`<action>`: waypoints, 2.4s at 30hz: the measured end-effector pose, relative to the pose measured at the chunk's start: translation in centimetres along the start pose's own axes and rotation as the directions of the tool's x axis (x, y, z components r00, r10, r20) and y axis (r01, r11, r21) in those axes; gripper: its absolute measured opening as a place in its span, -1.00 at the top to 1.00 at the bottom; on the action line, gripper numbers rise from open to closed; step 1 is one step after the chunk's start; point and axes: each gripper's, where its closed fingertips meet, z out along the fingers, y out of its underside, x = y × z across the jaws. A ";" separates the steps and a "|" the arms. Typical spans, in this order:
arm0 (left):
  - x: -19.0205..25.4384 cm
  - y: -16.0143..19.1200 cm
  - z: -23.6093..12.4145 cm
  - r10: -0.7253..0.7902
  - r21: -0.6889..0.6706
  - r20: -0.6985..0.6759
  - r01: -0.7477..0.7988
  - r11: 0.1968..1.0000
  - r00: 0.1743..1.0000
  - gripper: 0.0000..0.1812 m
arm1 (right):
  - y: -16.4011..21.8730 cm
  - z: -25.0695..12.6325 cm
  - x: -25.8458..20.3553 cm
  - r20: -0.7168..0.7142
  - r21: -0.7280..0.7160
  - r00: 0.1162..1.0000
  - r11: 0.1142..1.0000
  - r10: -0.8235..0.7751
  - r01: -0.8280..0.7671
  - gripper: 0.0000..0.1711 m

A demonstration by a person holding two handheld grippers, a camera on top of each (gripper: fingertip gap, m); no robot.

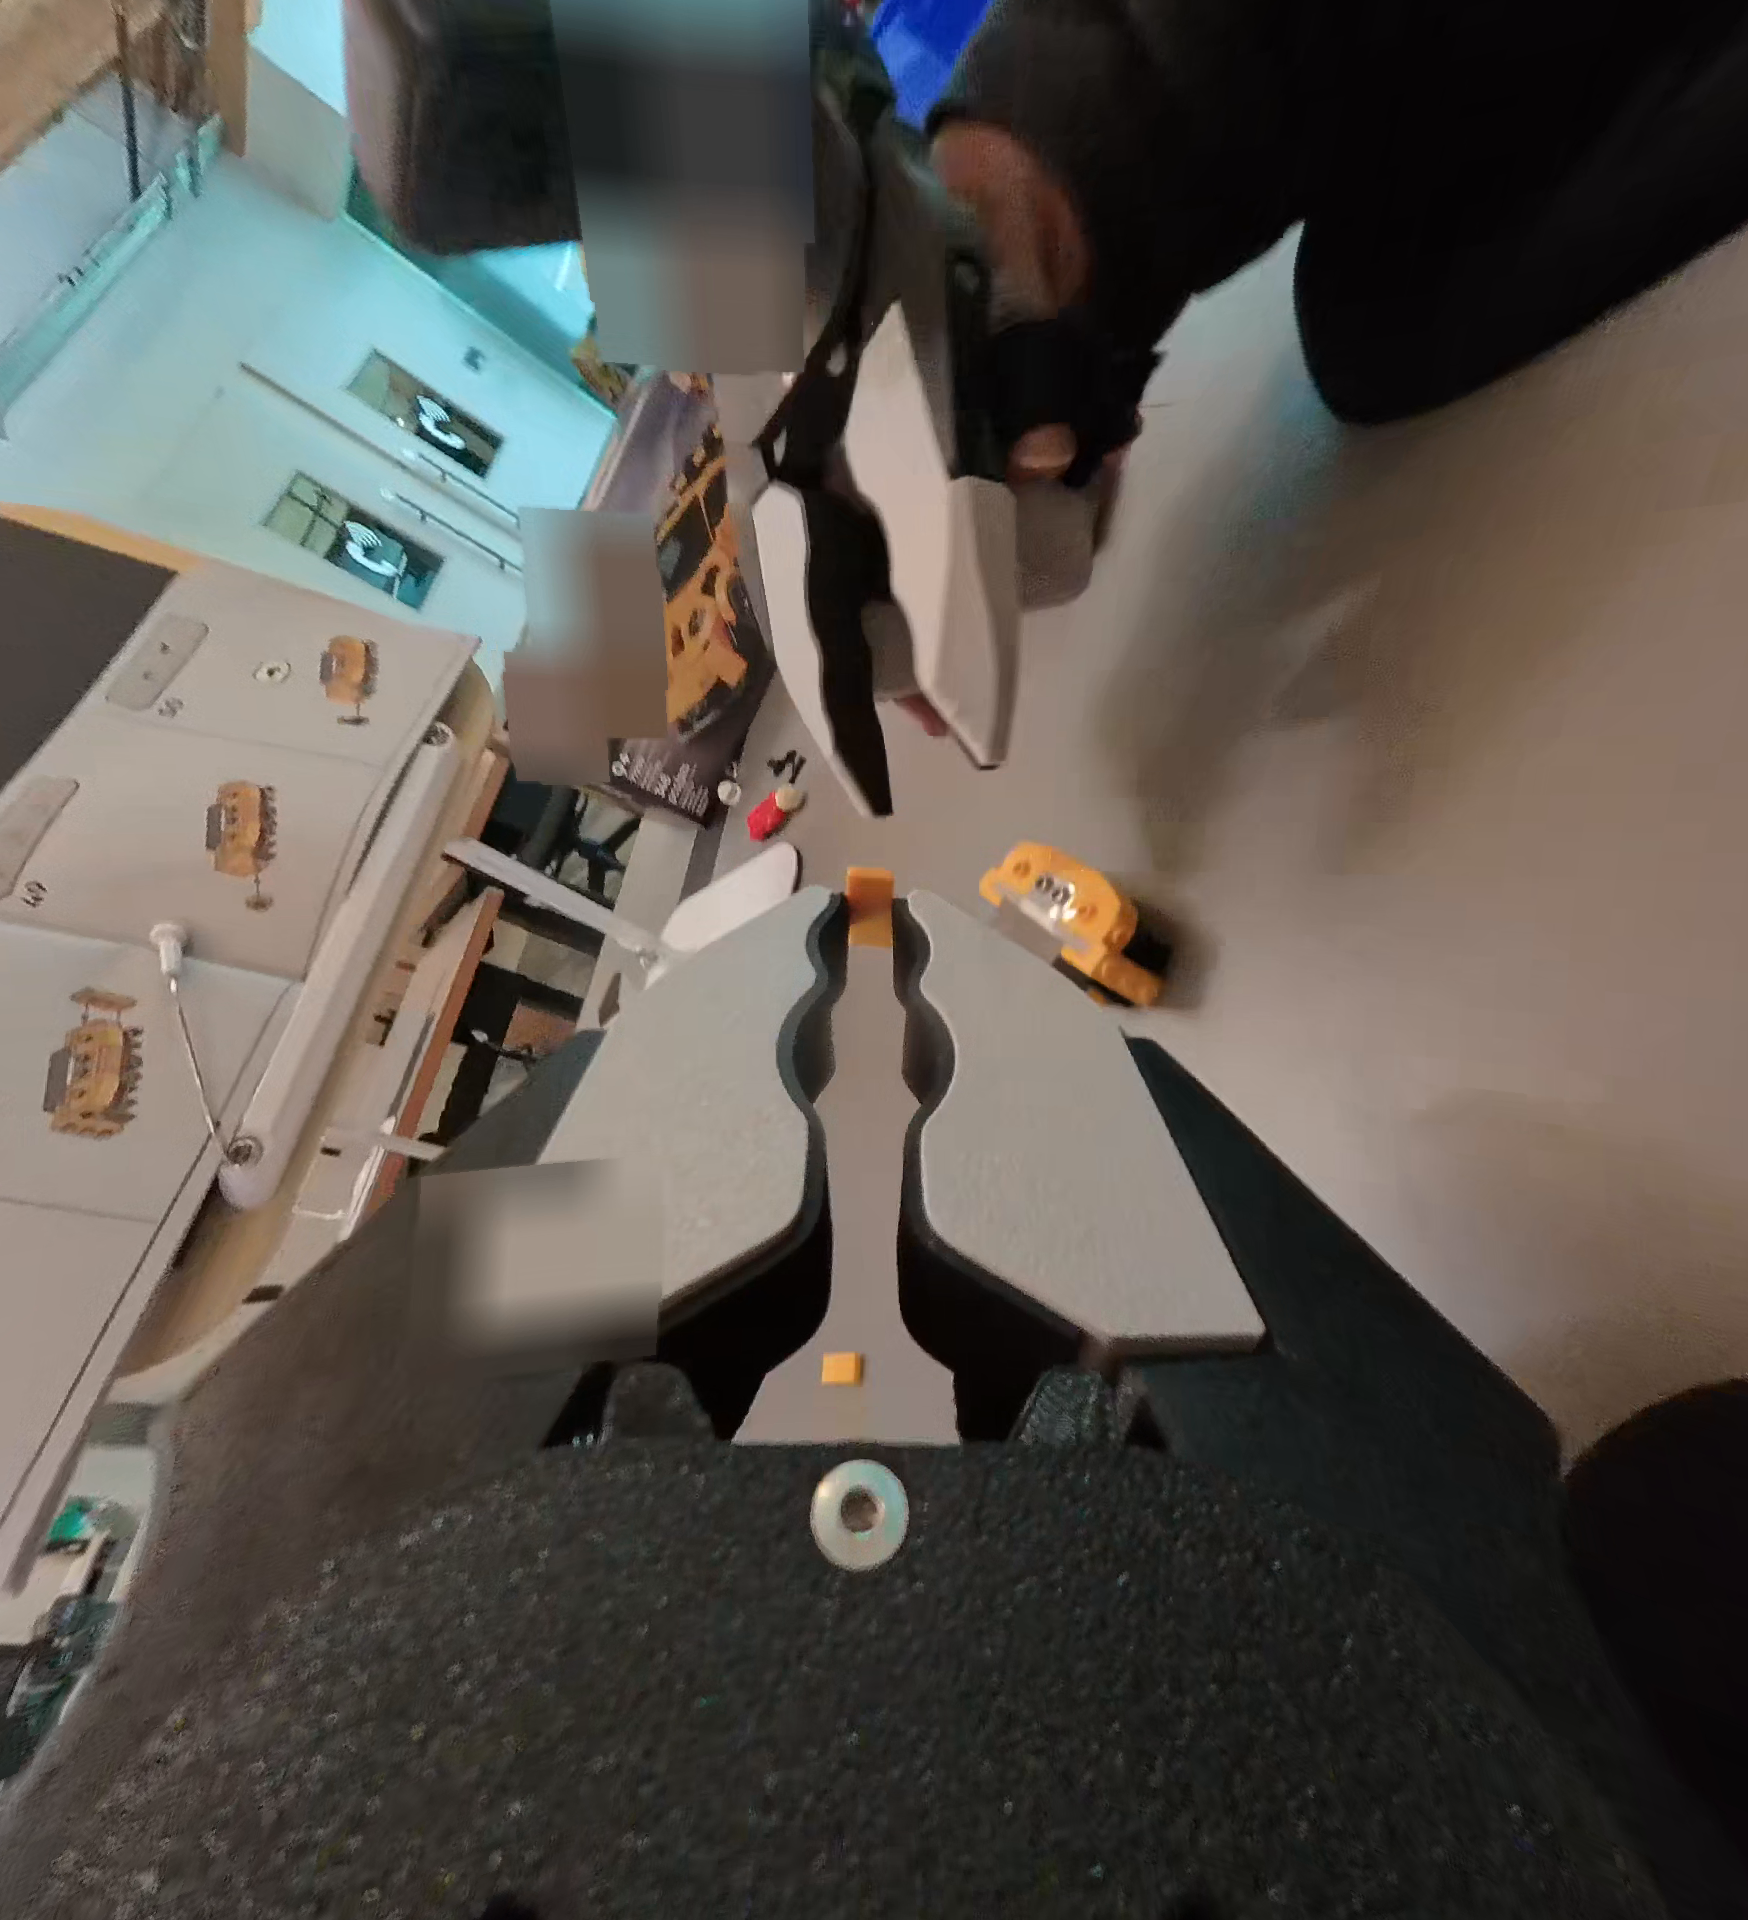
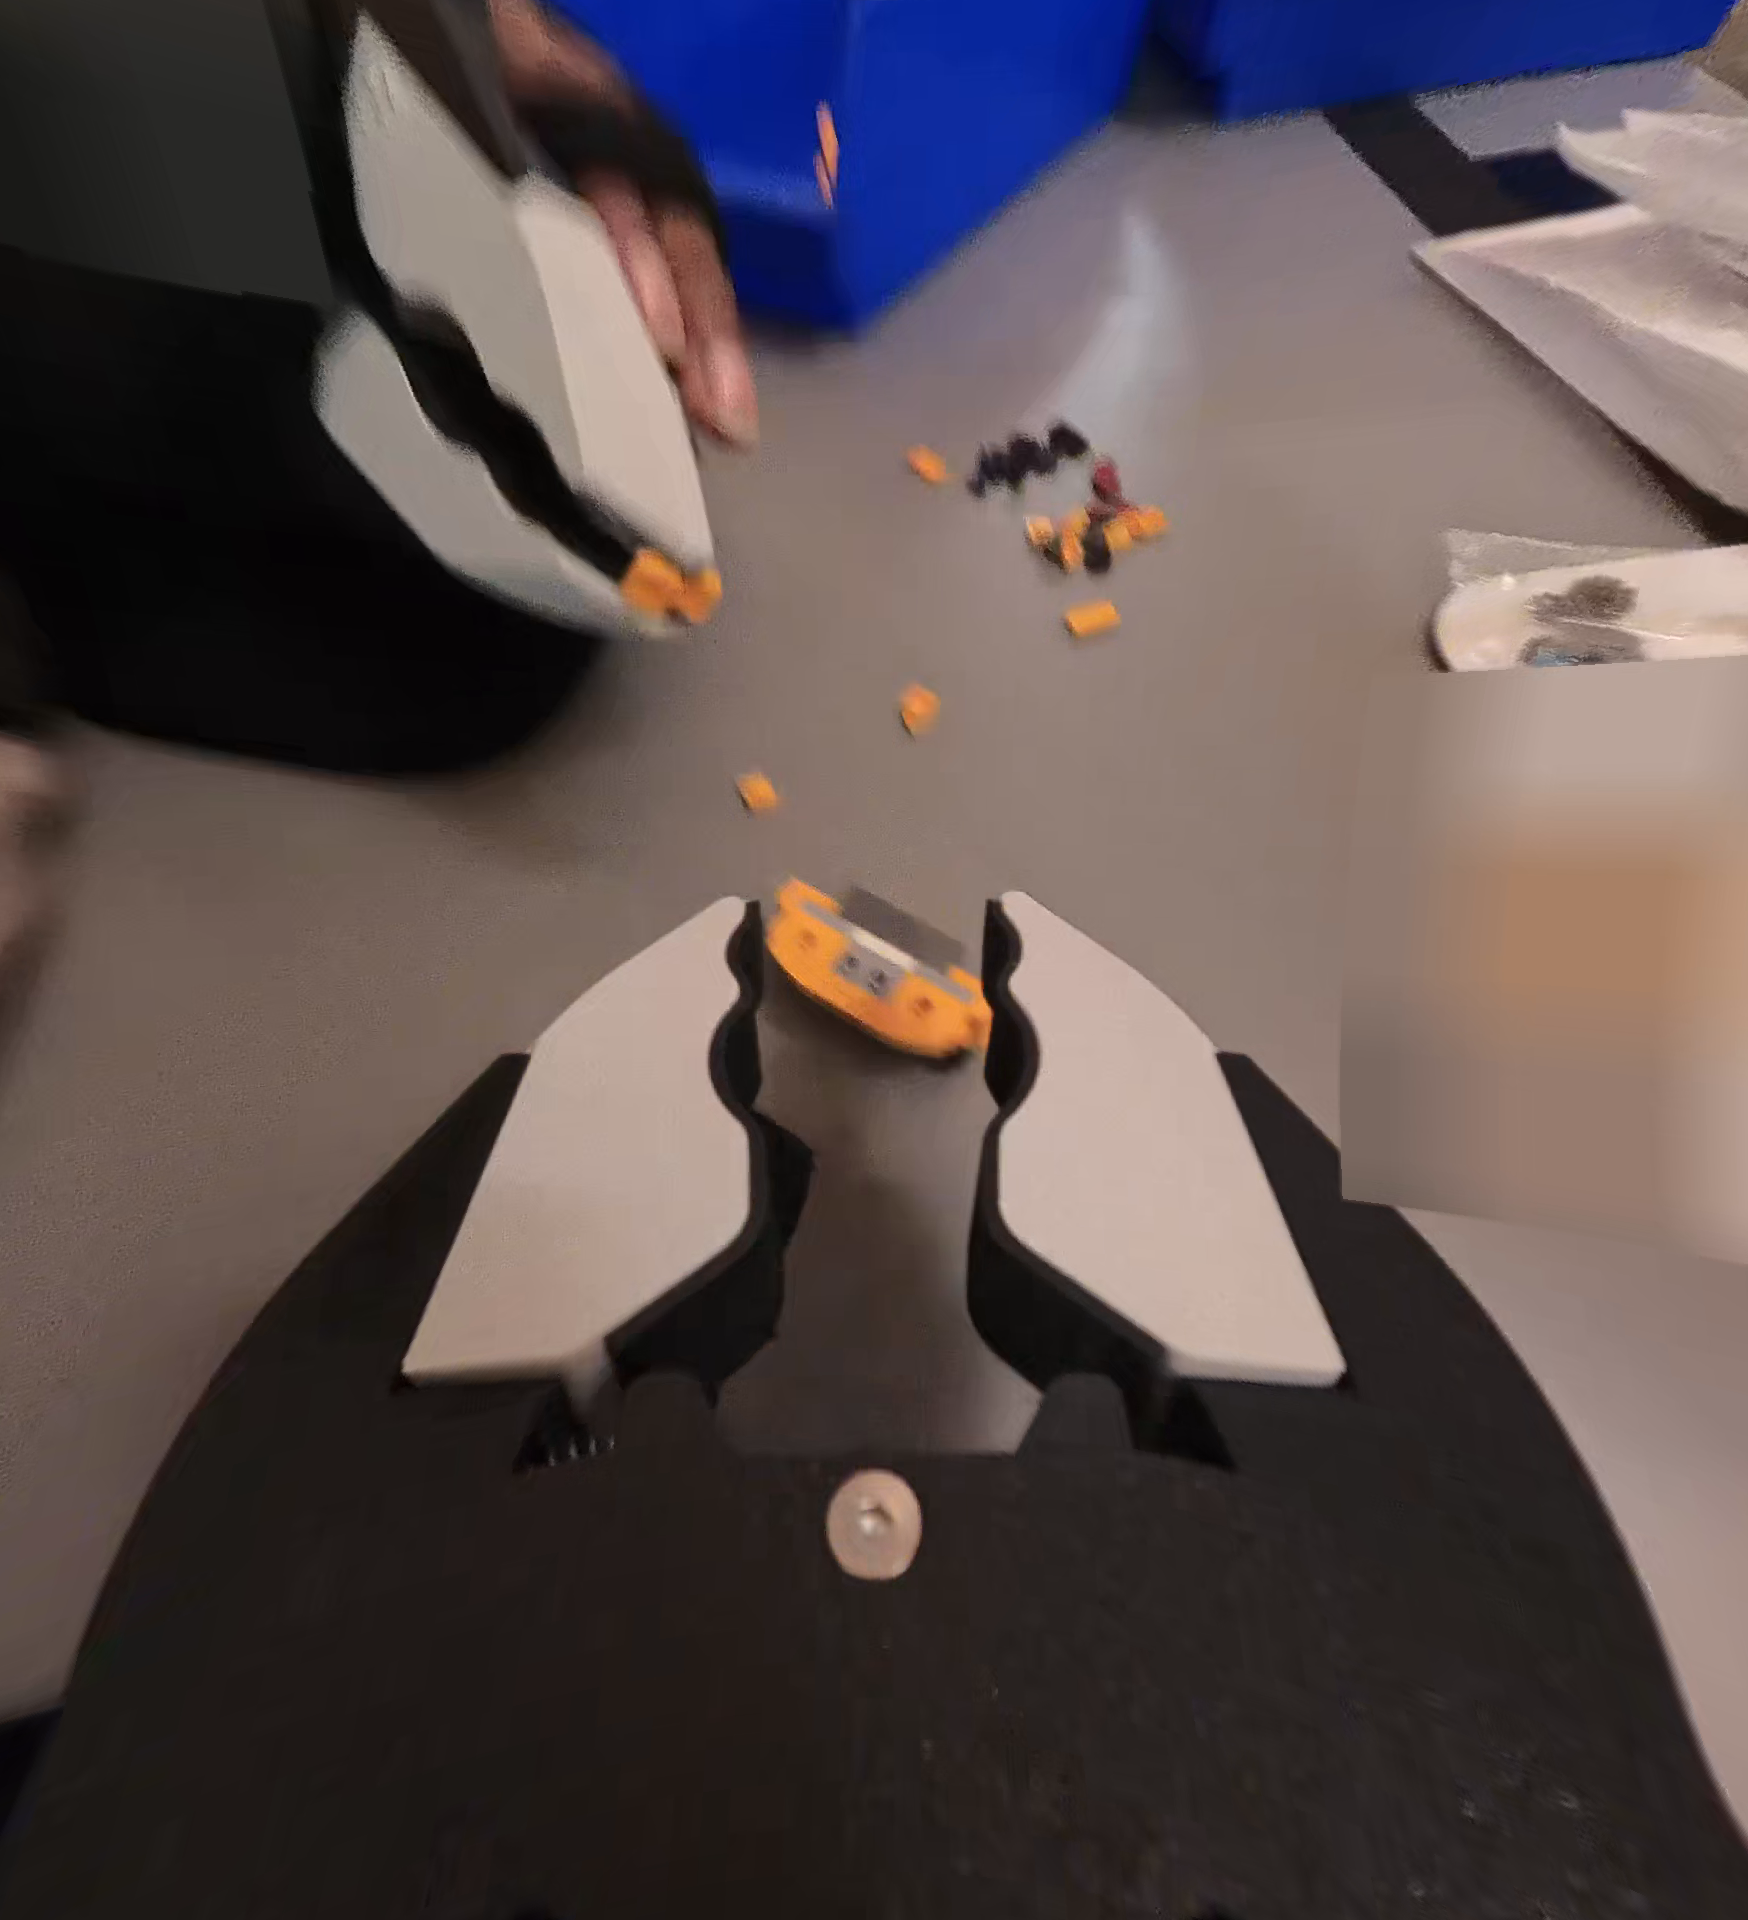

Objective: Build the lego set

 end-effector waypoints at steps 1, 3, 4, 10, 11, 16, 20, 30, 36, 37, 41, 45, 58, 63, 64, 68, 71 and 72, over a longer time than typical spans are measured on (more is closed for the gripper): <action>0.1 0.5 0.1 -0.006 -0.013 -0.009 0.006 1.000 1.000 0.91 | 0.8 0.3 0.3 -0.028 -0.063 0.997 0.995 -0.077 0.075 0.51; 0.2 1.2 0.2 -0.021 -0.033 -0.026 0.021 0.999 0.999 0.91 | 1.8 1.0 -0.1 -0.011 -0.165 0.981 0.968 -0.196 0.192 0.47; 0.2 1.5 0.2 -0.023 -0.041 -0.027 0.022 0.999 0.999 0.92 | 2.1 1.4 -0.3 0.011 -0.211 0.969 0.947 -0.245 0.242 0.44; -0.1 3.3 0.0 -0.061 -0.092 -0.026 0.059 0.994 0.998 0.91 | 2.8 3.4 -0.6 0.179 -0.439 0.843 0.726 -0.507 0.530 0.39; -0.2 3.5 0.0 -0.070 -0.096 -0.023 0.067 0.993 0.997 0.91 | 3.1 3.8 -0.7 0.209 -0.465 0.819 0.683 -0.534 0.563 0.38; -0.4 4.4 -0.2 -0.087 -0.115 -0.018 0.085 0.990 0.996 0.92 | 4.1 4.8 -0.3 0.279 -0.530 0.783 0.591 -0.555 0.608 0.60; -0.7 3.2 -0.5 -0.158 -0.045 -0.034 0.156 0.987 0.987 0.91 | 1.3 4.9 -1.9 0.237 -0.325 0.872 0.810 -0.429 0.487 0.61; 1.0 -2.7 -2.1 -0.172 0.113 -0.246 0.204 0.972 0.954 0.91 | -3.4 1.0 -7.1 0.470 0.158 0.881 0.979 0.043 -0.132 0.61; 2.0 -4.4 -2.6 -0.113 0.062 -0.367 0.146 0.987 0.923 0.92 | -3.8 0.1 -8.8 0.607 0.118 0.789 0.971 0.097 -0.210 0.61; 2.1 -4.6 -2.7 -0.108 0.050 -0.394 0.139 0.989 0.913 0.91 | -3.8 0.2 -9.0 0.620 0.111 0.777 0.969 0.106 -0.221 0.61; 1.9 -5.1 -2.8 -0.098 -0.015 -0.499 0.105 0.994 0.861 0.91 | -3.3 0.5 -9.5 0.648 0.085 0.751 0.969 0.122 -0.231 0.61; 2.1 -5.4 -2.5 -0.085 -0.071 -0.615 0.053 0.996 0.784 0.91 | -3.2 0.6 -9.6 0.655 0.073 0.743 0.968 0.134 -0.239 0.61; 3.0 -4.5 -1.5 -0.068 -0.211 -0.784 -0.163 0.964 0.617 0.91 | -2.6 0.7 -9.6 0.650 0.059 0.748 0.973 0.133 -0.225 0.61; 2.7 -4.8 -1.5 -0.062 -0.228 -0.801 -0.207 0.951 0.595 0.91 | -2.9 0.5 -9.5 0.651 0.084 0.748 0.968 0.126 -0.236 0.61; 2.5 -4.9 -1.4 -0.061 -0.229 -0.799 -0.210 0.950 0.598 0.91 | -3.1 0.4 -9.4 0.649 0.091 0.750 0.965 0.128 -0.244 0.61; 1.7 -5.1 -1.3 -0.071 -0.235 -0.787 -0.191 0.953 0.613 0.91 | -3.7 -0.1 -8.8 0.656 0.126 0.741 0.948 0.142 -0.293 0.61; 1.1 -5.0 -1.2 -0.092 -0.248 -0.785 -0.174 0.953 0.613 0.91 | -4.3 -0.3 -8.6 0.671 0.139 0.724 0.931 0.162 -0.337 0.61; 1.0 -5.1 -1.2 -0.100 -0.248 -0.790 -0.166 0.954 0.605 0.91 | -4.5 -0.4 -8.6 0.677 0.147 0.717 0.923 0.167 -0.355 0.62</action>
